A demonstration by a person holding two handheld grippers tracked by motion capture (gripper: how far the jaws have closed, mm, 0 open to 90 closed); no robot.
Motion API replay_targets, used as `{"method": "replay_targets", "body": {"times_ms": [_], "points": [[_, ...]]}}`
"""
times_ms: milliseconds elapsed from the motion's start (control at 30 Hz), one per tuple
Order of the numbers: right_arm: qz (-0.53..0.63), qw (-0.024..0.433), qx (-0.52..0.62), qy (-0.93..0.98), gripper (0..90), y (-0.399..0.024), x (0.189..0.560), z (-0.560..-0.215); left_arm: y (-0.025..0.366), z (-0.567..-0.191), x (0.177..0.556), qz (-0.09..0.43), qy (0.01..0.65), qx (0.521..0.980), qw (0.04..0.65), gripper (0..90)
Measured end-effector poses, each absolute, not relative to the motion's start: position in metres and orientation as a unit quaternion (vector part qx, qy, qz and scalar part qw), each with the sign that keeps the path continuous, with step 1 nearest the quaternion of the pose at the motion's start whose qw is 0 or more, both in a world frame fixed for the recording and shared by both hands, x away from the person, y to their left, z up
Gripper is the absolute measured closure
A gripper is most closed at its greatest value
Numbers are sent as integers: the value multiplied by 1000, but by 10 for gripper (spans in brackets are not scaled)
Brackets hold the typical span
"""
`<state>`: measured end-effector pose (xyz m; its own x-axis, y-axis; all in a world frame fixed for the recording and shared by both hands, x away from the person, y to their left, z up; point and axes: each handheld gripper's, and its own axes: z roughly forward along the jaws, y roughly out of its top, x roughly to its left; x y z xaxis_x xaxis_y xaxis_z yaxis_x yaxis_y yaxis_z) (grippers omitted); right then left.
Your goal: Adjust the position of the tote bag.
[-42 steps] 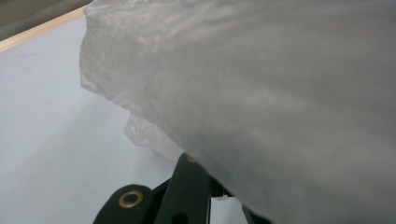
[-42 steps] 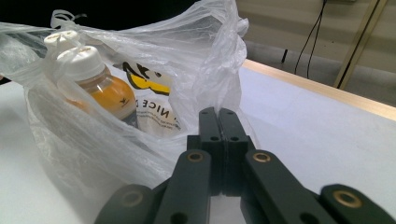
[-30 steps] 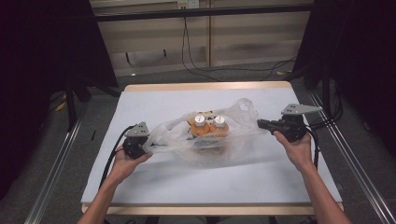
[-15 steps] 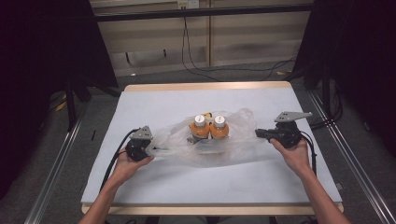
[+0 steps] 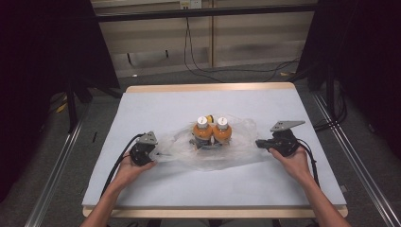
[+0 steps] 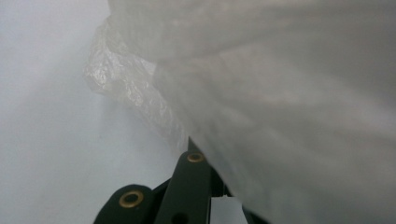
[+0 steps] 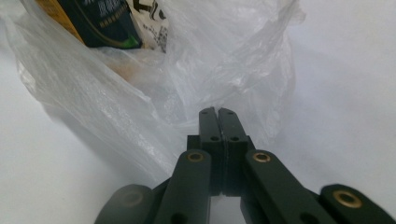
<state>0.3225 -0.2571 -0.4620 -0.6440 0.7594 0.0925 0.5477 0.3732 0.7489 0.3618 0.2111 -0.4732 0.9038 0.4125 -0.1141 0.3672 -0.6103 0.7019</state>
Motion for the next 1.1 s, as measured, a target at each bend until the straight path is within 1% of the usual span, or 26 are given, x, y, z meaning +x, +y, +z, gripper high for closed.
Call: {"method": "replay_targets", "body": {"times_ms": [200,333,500,533,567,600,667,733,767,833,867,900,933,967,1000,1033,1100], "points": [[376,127,401,826,900,-255,324,-472,214,-478,364,22,222,899,377,900],[350,133,404,835,900,-254,324,-479,211,-477,361,33,218,902,371,900],[352,137,406,833,898,-256,324,-482,213,-478,361,27,219,901,374,900],[350,138,408,831,875,-255,323,-482,214,-477,360,26,219,900,375,900],[353,142,407,830,814,-255,323,-482,215,-477,360,28,222,899,378,887],[359,141,413,825,769,-257,323,-481,216,-475,360,29,224,897,381,852],[376,142,417,815,723,-260,323,-476,219,-471,359,29,224,892,390,803],[394,140,415,808,666,-262,321,-470,221,-466,358,33,231,887,400,708],[399,145,417,804,622,-263,320,-467,223,-463,358,38,234,884,402,681],[419,145,416,794,569,-266,318,-461,227,-458,356,44,241,878,411,598],[425,147,416,790,523,-267,317,-458,230,-454,354,50,245,877,411,536],[429,150,416,788,472,-267,315,-455,232,-451,351,55,247,874,415,496],[434,152,417,784,432,-268,314,-452,236,-447,349,63,246,874,414,464],[440,152,418,780,408,-269,314,-449,239,-445,346,68,249,872,416,411],[445,153,416,778,386,-270,313,-446,243,-442,342,71,251,869,421,376],[448,155,414,777,363,-270,312,-443,249,-439,339,75,249,866,428,371],[456,159,412,773,336,-271,310,-438,260,-433,334,84,257,857,439,334]]}}
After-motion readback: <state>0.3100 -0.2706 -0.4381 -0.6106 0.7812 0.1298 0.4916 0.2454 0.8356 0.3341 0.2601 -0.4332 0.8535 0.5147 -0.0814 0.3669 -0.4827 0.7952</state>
